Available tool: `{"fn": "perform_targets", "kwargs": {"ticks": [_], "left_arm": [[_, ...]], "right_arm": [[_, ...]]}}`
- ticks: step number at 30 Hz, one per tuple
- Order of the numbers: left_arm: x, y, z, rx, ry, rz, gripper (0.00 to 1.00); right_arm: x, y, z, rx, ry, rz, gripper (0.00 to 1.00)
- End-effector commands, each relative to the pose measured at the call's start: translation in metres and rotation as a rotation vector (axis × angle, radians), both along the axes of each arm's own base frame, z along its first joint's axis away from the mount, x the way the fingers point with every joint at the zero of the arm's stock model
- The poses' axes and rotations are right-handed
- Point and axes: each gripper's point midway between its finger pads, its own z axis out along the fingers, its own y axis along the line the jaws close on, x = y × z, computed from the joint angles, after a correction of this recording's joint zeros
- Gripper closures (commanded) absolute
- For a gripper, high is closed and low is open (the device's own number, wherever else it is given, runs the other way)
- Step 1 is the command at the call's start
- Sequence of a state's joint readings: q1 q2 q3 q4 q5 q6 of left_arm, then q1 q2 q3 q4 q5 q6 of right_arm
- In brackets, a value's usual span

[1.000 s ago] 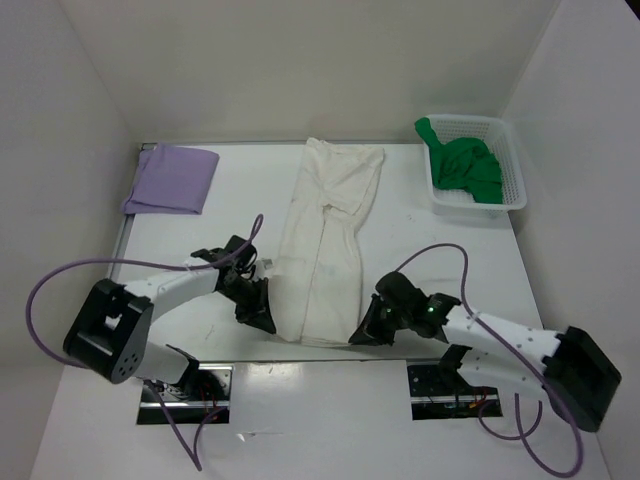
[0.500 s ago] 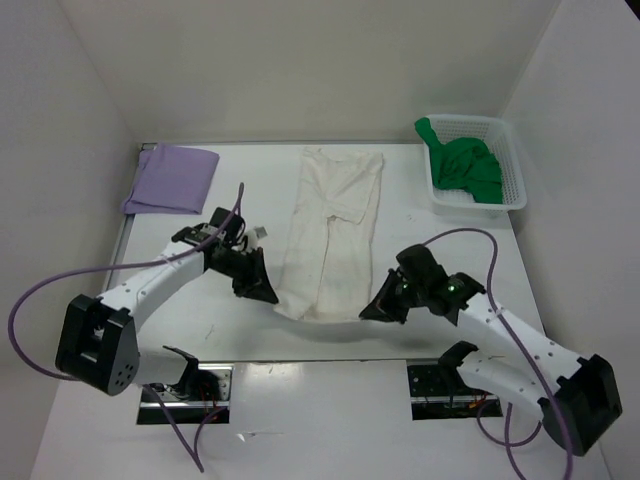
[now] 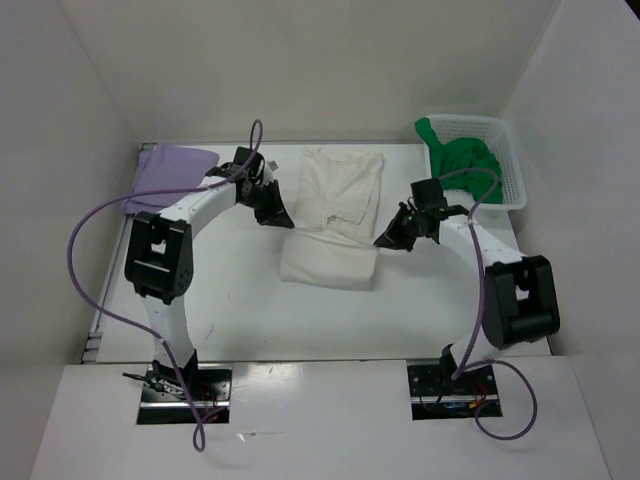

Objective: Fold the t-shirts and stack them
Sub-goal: Fold the folded rectangular tshirt in 1/3 of the way

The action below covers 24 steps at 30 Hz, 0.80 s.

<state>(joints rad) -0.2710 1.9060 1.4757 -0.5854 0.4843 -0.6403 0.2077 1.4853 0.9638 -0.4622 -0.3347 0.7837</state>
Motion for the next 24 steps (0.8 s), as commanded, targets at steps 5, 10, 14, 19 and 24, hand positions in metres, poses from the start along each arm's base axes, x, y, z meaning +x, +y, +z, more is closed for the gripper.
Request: {"fn": "perform_targets", "kwargs": {"ticks": [5,10,14,19,24], "left_arm": [[0.063,0.009,-0.008,0.042,-0.069,0.080,1.00],[0.082,0.005,-0.015,0.000,-0.078,0.112,0.93],[0.098,0.010,0.024,-0.062,-0.193,0.186,0.71],[0.082,0.017,0.063,-0.092,-0.260,0.189,0.49],[0.008,-0.018,0.049,-0.155,-0.204,0.050,0.62]], "right_arm": [[0.074,-0.026,0.001,-0.064,-0.127,-0.017,1.00],[0.101,-0.025,-0.013,-0.058,-0.135,-0.007,0.99],[0.124,-0.022,0.003,-0.051,-0.196,-0.009,0.91],[0.116,-0.024,0.037,-0.078,-0.250,-0.007,0.60],[0.092,0.022,0.051,-0.107,-0.281,0.114,0.94]]}}
